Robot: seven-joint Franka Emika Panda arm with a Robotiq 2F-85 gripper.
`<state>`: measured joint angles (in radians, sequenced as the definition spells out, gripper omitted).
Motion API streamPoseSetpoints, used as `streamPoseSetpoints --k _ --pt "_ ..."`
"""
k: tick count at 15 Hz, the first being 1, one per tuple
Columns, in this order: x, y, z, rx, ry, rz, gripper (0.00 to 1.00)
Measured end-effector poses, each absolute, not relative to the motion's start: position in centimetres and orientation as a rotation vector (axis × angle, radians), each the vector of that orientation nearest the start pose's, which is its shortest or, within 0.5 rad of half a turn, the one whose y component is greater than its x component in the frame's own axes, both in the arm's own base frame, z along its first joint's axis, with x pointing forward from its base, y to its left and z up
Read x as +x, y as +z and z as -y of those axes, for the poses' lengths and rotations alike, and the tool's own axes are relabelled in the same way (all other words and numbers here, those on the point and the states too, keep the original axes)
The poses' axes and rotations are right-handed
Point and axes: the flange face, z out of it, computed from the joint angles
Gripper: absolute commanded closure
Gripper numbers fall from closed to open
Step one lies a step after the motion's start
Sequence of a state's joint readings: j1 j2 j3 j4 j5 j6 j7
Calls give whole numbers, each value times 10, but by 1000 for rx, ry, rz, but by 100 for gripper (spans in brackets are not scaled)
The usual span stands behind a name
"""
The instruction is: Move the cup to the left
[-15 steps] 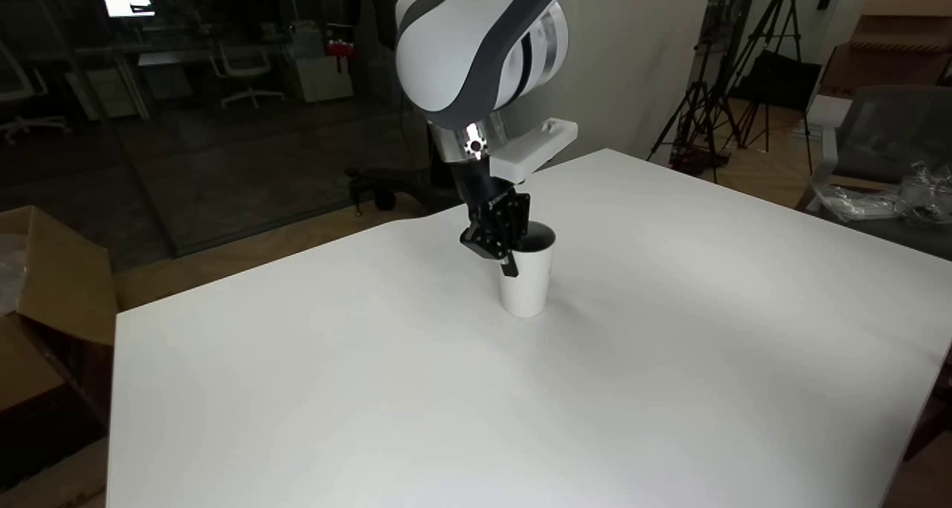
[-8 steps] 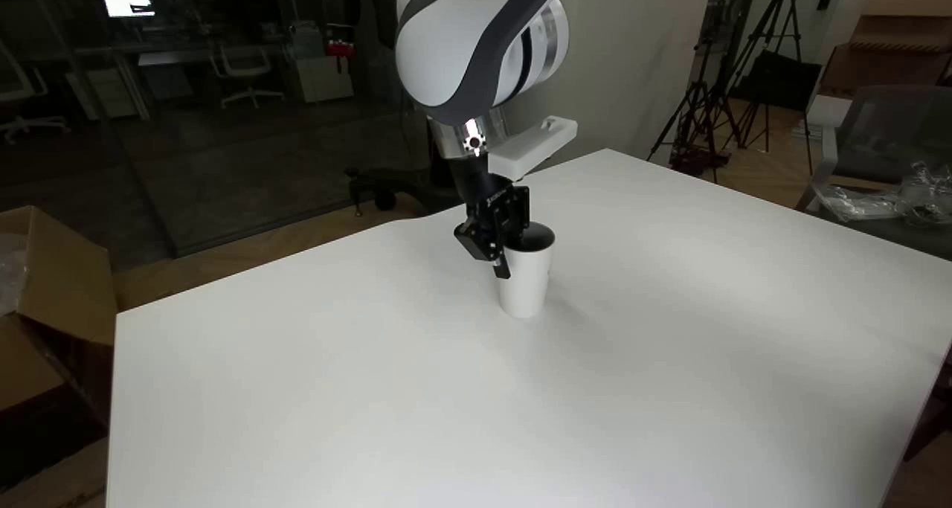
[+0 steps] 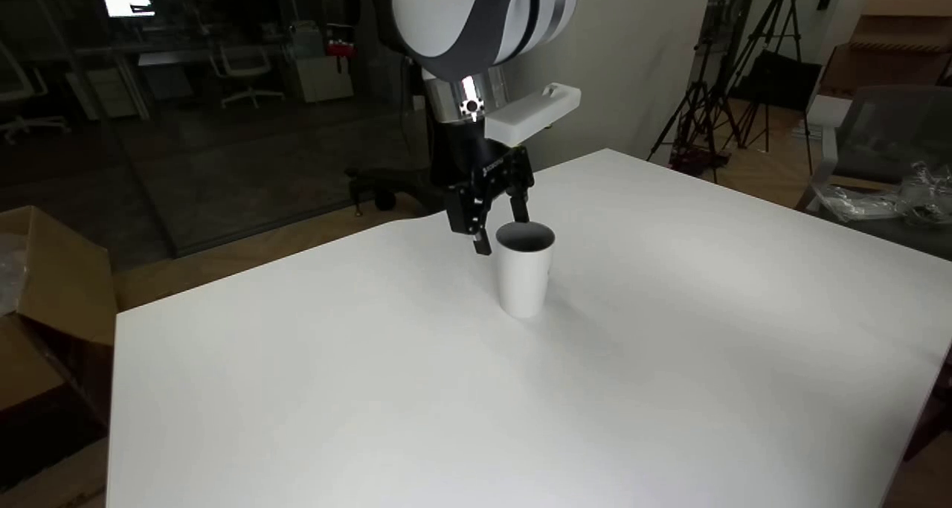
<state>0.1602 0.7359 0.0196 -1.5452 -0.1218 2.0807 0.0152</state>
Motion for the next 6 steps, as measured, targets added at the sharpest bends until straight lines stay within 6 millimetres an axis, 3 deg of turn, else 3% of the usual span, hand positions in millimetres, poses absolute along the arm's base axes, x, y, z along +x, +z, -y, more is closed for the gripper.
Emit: streamPoseSetpoints --k 3,6 --pt "666 224 -116 -3208 300 382 0" --pt "660 233 -116 -3206 311 390 0"
